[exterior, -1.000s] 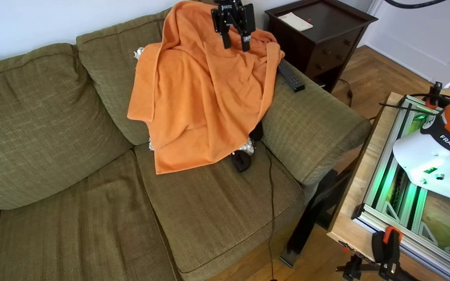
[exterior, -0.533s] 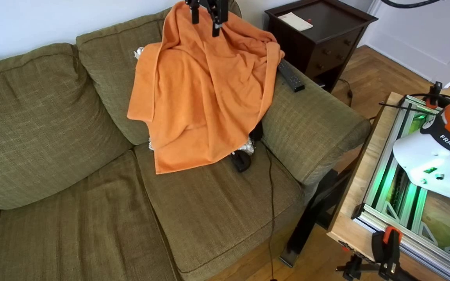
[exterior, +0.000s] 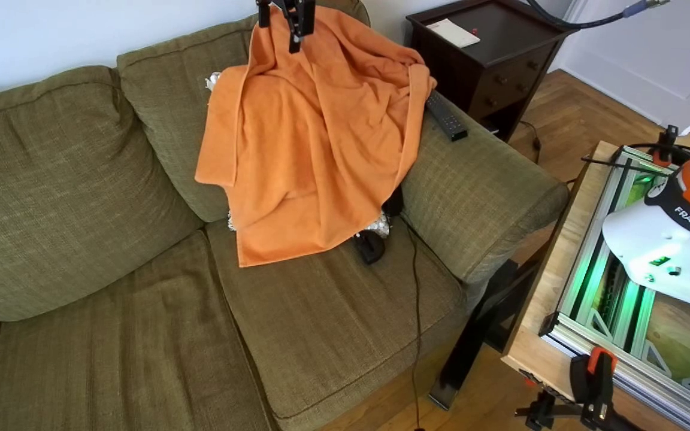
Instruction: Use the orange towel to cover the pillow
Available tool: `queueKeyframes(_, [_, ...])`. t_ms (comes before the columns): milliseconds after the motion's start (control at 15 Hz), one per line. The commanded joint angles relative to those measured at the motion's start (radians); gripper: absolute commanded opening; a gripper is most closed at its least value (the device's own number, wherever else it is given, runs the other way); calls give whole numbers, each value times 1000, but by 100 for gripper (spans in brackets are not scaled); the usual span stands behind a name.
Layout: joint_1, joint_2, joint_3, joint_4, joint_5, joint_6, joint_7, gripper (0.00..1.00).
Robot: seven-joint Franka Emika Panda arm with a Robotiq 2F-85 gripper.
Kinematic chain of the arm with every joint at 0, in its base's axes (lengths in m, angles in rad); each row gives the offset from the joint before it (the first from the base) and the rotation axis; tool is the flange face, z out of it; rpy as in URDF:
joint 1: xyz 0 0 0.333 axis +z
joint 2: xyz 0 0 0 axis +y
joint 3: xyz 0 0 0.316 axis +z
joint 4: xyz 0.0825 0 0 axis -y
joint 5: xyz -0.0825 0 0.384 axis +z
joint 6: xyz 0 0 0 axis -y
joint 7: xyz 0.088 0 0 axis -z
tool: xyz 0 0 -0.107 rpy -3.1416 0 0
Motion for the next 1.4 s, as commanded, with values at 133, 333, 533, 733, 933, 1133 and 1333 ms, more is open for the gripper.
queueKeyframes(133, [-7,-4,6,2,-5,-2,4,100])
queueKeyframes(333, [-6,-5,6,2,-5,-2,4,100])
queueKeyframes(533, [-13,90,19,91,-13,0,-86,100])
queueKeyframes(733, [-4,197,26,195,-28,-12,-167,100])
queueKeyframes(933, [-7,296,49,299,-39,-7,-280,100])
queueKeyframes(1133, [-1,388,83,402,-22,-1,-366,100])
queueKeyframes(1333, [7,453,101,494,-18,-11,-425,98])
